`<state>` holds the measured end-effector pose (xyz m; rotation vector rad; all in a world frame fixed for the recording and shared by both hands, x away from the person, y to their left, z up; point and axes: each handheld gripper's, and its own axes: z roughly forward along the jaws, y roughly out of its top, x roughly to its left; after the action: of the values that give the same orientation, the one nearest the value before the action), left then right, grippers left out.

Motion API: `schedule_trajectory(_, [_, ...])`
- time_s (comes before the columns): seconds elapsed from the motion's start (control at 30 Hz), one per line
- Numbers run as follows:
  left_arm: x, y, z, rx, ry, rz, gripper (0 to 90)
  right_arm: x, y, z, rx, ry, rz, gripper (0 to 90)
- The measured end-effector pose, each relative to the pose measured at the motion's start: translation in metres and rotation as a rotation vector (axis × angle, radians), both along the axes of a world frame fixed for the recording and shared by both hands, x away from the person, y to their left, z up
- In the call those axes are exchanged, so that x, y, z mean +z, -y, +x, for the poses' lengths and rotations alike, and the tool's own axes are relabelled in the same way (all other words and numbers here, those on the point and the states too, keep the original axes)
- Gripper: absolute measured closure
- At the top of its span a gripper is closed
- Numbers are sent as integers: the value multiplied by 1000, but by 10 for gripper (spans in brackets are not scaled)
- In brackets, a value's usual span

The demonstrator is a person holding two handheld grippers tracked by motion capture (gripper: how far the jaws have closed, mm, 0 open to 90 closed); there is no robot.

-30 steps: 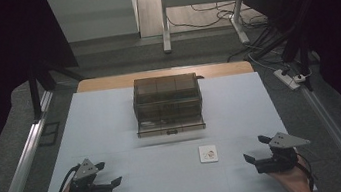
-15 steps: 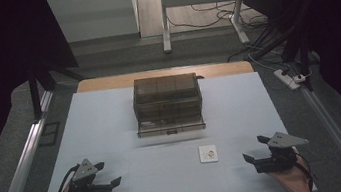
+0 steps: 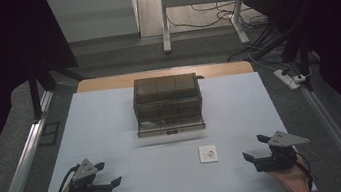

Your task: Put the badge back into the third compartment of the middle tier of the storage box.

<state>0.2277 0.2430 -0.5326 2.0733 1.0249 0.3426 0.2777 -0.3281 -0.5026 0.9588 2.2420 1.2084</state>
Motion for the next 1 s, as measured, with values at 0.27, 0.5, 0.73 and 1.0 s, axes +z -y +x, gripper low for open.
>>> schedule_trajectory(0.27, [0, 0, 1, 5, 1, 0, 156, 7, -2, -1, 7, 10, 44, 143])
schedule_trajectory(0.5, [1, 0, 0, 3, 2, -6, 156, 17, -6, -4, 15, 40, 54, 147])
schedule_trajectory(0.73, [0, 0, 0, 2, 1, -4, 157, 25, -16, -1, 48, 46, 60, 148])
schedule_trajectory(1.0, [0, 0, 0, -4, 1, -5, 158, 30, -27, 2, 85, 42, 45, 147])
